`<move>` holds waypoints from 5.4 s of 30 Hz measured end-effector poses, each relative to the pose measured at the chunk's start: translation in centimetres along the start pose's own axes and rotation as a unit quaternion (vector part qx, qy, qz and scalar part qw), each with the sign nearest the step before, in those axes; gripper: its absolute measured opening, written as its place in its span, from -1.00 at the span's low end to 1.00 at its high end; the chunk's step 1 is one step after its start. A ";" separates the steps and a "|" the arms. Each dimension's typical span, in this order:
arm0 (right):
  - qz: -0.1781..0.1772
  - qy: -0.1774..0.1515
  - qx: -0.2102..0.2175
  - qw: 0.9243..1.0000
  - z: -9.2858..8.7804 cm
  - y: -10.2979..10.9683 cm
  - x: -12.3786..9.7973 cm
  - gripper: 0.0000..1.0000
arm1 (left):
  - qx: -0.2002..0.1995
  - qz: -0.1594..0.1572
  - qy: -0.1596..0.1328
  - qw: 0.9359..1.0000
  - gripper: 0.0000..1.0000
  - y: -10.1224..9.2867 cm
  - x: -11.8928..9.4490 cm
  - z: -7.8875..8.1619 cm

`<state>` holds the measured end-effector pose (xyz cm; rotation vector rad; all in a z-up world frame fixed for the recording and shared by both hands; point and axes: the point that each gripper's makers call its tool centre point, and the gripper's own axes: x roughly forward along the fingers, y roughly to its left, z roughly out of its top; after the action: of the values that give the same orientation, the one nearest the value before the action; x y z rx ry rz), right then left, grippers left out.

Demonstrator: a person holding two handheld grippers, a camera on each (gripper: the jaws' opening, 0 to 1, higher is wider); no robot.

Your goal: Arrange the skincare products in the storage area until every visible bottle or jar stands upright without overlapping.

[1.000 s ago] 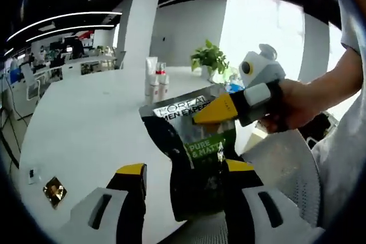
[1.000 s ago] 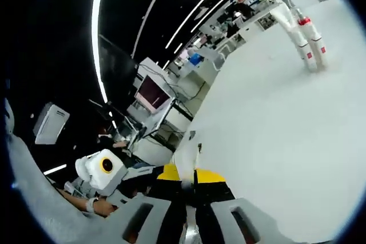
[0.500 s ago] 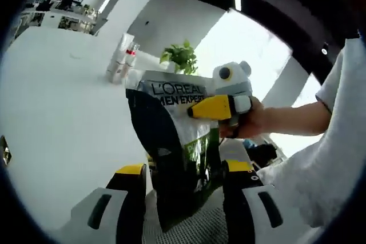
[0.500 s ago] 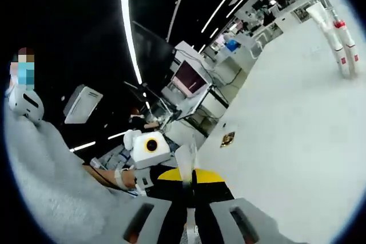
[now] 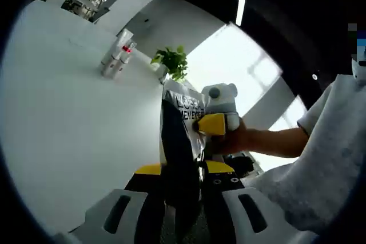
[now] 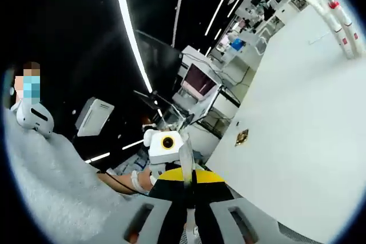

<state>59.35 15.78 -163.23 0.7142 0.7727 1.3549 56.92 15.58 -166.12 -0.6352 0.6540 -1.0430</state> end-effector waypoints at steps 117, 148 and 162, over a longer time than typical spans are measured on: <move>-0.359 -0.067 -0.265 0.892 3.6 -7.5 -8.1 -0.03 | -0.164 -0.065 -0.096 0.980 -1.00 1.1 -2.0 6.0; -0.456 0.073 -0.322 0.826 0.8 -13.8 -8.6 -0.78 | -0.139 -0.007 -0.048 0.989 -1.00 7.2 4.5 14.6; -0.467 0.054 -0.308 0.827 1.3 -14.3 -9.1 -0.47 | -0.151 0.021 -0.032 0.988 -1.00 12.6 7.6 18.2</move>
<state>68.01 5.40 -173.61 -0.2745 0.5801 0.6428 80.30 16.19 -165.04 -0.9114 0.7730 -0.8875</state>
